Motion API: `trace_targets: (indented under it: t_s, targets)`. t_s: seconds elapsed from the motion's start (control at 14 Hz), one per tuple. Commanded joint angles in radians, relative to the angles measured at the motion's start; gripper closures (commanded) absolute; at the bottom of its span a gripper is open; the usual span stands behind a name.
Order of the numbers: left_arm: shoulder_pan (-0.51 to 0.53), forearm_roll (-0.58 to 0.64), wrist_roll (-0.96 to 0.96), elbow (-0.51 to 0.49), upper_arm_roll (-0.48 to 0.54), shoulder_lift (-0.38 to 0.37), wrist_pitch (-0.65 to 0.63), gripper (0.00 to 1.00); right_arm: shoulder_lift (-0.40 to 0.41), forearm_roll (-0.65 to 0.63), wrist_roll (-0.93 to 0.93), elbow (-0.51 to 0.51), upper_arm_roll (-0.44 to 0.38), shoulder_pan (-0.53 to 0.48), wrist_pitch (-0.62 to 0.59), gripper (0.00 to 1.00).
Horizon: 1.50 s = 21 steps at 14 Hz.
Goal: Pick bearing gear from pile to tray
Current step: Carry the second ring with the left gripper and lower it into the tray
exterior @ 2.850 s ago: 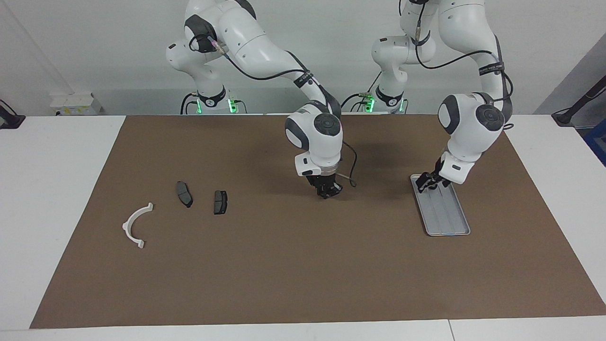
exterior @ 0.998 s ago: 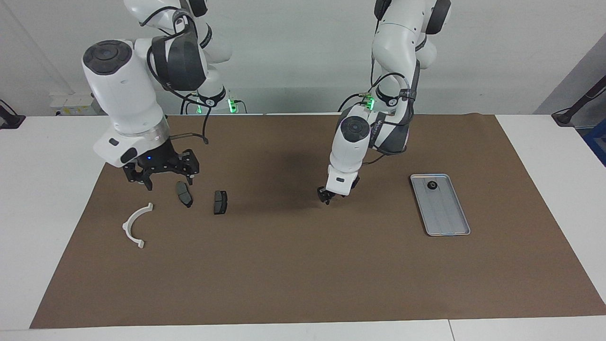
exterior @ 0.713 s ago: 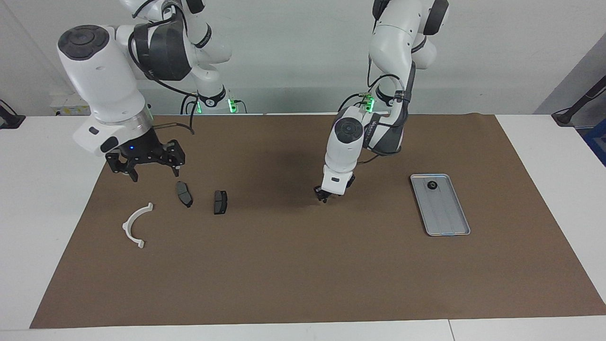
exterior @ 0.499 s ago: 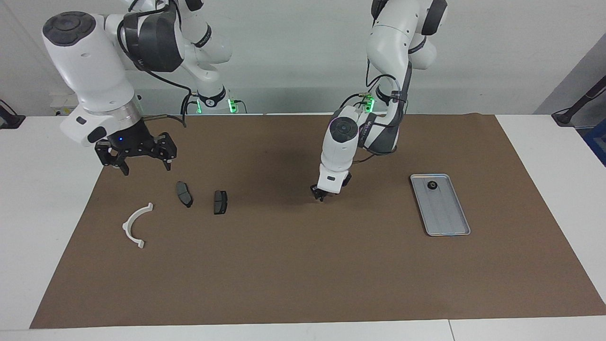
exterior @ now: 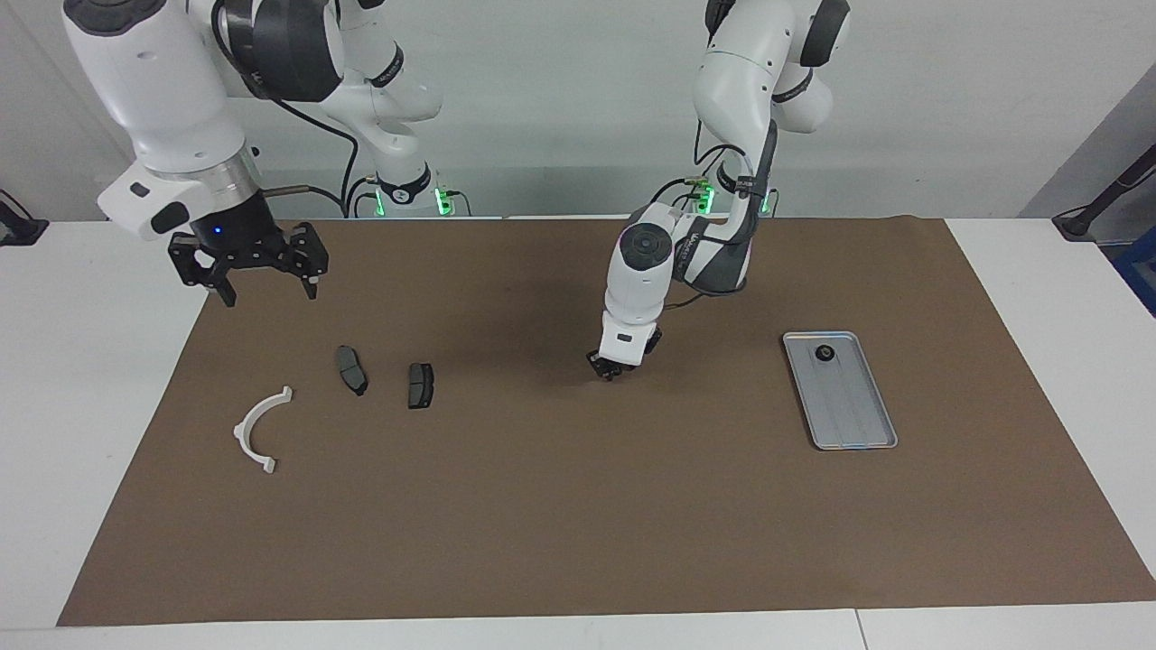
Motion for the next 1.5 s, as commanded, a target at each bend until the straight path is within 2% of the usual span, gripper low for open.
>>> trace_targets:
  t_s: [0.0,0.21,0.36,0.57,0.78,0.93,1.07,1.43]
  targets:
    - [-0.020,-0.011,-0.013,-0.032,0.018,-0.010,0.044,0.51,-0.112,0.064,0.003,-0.178,-0.030,0.000,0.037,0.00]
    - [-0.020,-0.011,-0.013,-0.032,0.018,-0.010,0.046,0.59,-0.149,0.102,0.012,-0.255,-0.057,0.008,0.093,0.00]
    - [-0.021,-0.011,-0.013,-0.036,0.018,-0.010,0.046,0.65,-0.149,0.104,0.009,-0.248,-0.056,0.002,0.087,0.00]
    - [-0.021,-0.011,-0.020,-0.035,0.021,-0.013,0.023,0.82,-0.157,0.122,-0.002,-0.222,-0.056,0.000,0.051,0.00]
    - [0.009,0.009,-0.006,0.023,0.050,-0.017,-0.091,0.84,-0.160,0.107,0.003,-0.215,-0.056,0.007,0.048,0.00]
    - [0.087,0.010,0.086,-0.011,0.073,-0.087,-0.117,0.84,-0.163,0.102,0.006,-0.215,-0.057,0.002,0.064,0.00]
    - [0.227,0.009,0.276,-0.045,0.070,-0.146,-0.143,0.84,-0.169,0.098,0.000,-0.214,-0.056,-0.001,0.069,0.00]
    - [0.483,0.004,0.664,-0.064,0.070,-0.151,-0.148,0.84,-0.204,0.099,0.000,-0.212,-0.056,0.002,0.080,0.00]
